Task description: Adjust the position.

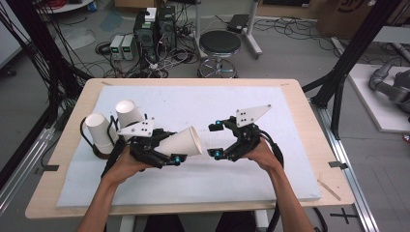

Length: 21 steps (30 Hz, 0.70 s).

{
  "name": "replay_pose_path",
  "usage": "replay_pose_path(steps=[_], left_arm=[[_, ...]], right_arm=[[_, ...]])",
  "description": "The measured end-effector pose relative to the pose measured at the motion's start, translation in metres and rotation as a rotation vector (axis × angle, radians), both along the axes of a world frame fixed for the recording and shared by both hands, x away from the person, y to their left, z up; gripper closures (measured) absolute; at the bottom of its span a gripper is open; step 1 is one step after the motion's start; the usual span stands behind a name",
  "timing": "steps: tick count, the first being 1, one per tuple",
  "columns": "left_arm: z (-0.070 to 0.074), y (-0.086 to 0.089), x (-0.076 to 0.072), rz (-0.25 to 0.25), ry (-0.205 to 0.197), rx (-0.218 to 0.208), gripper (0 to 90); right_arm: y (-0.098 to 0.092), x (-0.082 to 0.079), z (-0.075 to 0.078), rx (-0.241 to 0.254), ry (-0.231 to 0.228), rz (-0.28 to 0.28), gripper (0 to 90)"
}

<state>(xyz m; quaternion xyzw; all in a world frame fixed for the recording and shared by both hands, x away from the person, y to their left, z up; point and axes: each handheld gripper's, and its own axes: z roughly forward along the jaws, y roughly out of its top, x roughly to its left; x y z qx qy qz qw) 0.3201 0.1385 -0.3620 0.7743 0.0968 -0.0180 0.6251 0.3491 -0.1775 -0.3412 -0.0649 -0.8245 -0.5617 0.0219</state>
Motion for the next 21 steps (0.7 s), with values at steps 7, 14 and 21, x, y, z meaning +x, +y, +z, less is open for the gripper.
replay_pose_path(steps=[7, 14, 21], left_arm=[[-0.003, -0.003, 0.000, -0.007, -0.001, -0.014, 34.7], [-0.006, -0.007, 0.002, -0.012, -0.004, -0.047, 34.7], [-0.008, -0.008, 0.003, -0.007, -0.003, -0.054, 34.7]], right_arm=[[0.004, 0.000, -0.004, 0.015, -0.001, 0.010, 14.3], [0.009, -0.001, -0.005, 0.037, 0.005, 0.026, 13.9], [0.011, -0.002, -0.007, 0.067, 0.014, 0.039, 13.9]])
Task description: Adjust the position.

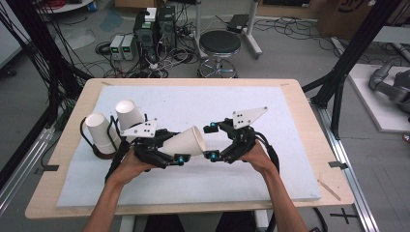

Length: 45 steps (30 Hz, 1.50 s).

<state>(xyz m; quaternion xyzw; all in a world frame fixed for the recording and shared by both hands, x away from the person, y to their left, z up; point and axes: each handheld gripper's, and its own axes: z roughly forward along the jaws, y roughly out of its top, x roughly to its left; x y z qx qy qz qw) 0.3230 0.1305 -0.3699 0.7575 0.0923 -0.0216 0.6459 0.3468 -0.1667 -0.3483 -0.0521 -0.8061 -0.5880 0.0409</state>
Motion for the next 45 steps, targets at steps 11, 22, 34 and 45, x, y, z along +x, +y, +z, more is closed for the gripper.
replay_pose_path(steps=[11, 22, 34, 45], left_arm=[[-0.001, -0.002, 0.000, 0.005, -0.006, -0.012, 34.7], [-0.003, -0.007, 0.001, 0.000, -0.003, -0.012, 34.7], [-0.002, -0.007, 0.002, -0.005, -0.002, -0.029, 35.6], [-0.003, -0.007, 0.001, -0.001, -0.009, -0.011, 35.1]], right_arm=[[0.007, 0.000, -0.003, 0.024, 0.004, 0.013, 13.9], [0.013, -0.001, -0.005, 0.053, 0.016, 0.030, 15.8], [0.014, 0.001, -0.006, 0.091, 0.022, 0.033, 30.1], [0.013, 0.002, -0.006, 0.081, 0.018, 0.037, 32.6]])
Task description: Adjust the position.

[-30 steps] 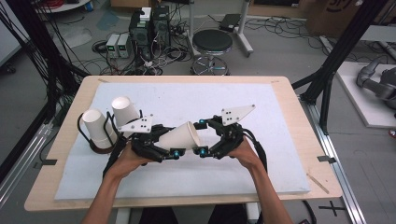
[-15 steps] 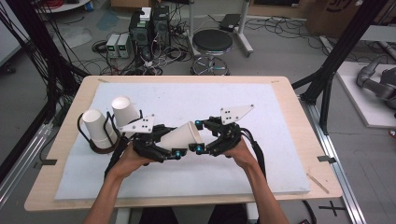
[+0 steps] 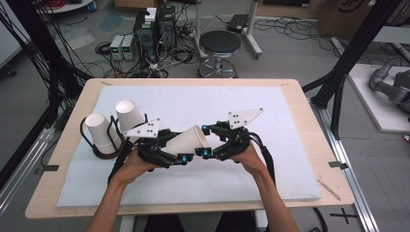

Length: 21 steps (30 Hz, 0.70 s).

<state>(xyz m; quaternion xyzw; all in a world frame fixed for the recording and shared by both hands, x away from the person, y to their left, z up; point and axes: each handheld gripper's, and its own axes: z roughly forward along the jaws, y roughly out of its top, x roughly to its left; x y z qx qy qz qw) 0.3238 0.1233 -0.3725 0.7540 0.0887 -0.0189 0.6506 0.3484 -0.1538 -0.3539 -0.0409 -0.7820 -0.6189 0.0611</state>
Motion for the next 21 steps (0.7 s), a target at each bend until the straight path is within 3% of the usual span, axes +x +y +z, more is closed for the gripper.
replay_pose_path(steps=[5, 8, 15, 17, 21], left_arm=[[-0.001, 0.000, 0.000, 0.018, 0.011, 0.019, 17.5], [-0.001, 0.001, 0.001, 0.026, 0.011, 0.031, 17.2], [-0.002, 0.008, 0.002, 0.052, 0.055, 0.098, 6.0], [-0.001, 0.009, 0.002, 0.045, 0.063, 0.128, 1.7], [0.000, 0.010, 0.000, 0.050, 0.068, 0.198, 1.7]], right_arm=[[-0.002, 0.001, 0.000, -0.002, -0.001, -0.006, 32.5], [-0.002, 0.001, 0.000, -0.016, -0.002, -0.006, 32.6], [-0.004, 0.002, 0.001, -0.042, -0.013, -0.019, 32.5], [-0.006, 0.002, 0.002, -0.047, -0.010, -0.020, 32.5], [-0.007, 0.002, 0.002, -0.068, -0.021, -0.029, 32.4]])
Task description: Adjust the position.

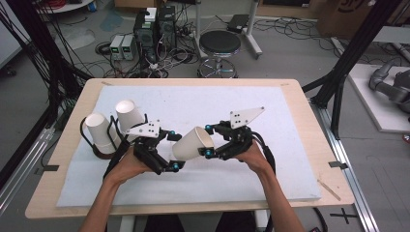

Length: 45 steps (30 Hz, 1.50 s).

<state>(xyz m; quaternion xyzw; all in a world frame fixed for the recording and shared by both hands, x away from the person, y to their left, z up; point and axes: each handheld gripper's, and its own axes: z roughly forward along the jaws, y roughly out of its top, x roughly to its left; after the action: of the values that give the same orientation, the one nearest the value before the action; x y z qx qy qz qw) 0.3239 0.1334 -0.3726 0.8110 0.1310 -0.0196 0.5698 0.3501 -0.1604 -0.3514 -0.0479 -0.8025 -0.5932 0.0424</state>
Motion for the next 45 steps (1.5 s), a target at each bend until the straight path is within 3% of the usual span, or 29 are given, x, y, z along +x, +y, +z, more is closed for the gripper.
replay_pose_path(steps=[7, 15, 22, 30, 45], left_arm=[[0.000, 0.005, -0.005, 0.053, -0.042, 0.088, 1.7], [0.002, 0.020, -0.013, 0.130, -0.083, 0.154, 1.8], [-0.005, 0.039, -0.018, 0.230, -0.093, 0.156, 1.8], [-0.016, 0.052, -0.023, 0.288, -0.077, 0.131, 1.8], [-0.033, 0.072, -0.038, 0.426, -0.076, 0.175, 1.8]], right_arm=[[-0.004, -0.001, 0.002, -0.047, -0.012, -0.015, 32.2], [-0.015, -0.001, 0.005, -0.081, -0.016, -0.051, 31.9], [-0.028, -0.001, 0.006, -0.117, -0.017, -0.094, 31.7], [-0.039, -0.001, 0.006, -0.140, -0.017, -0.133, 31.6], [-0.050, -0.001, 0.004, -0.196, -0.025, -0.192, 31.5]])
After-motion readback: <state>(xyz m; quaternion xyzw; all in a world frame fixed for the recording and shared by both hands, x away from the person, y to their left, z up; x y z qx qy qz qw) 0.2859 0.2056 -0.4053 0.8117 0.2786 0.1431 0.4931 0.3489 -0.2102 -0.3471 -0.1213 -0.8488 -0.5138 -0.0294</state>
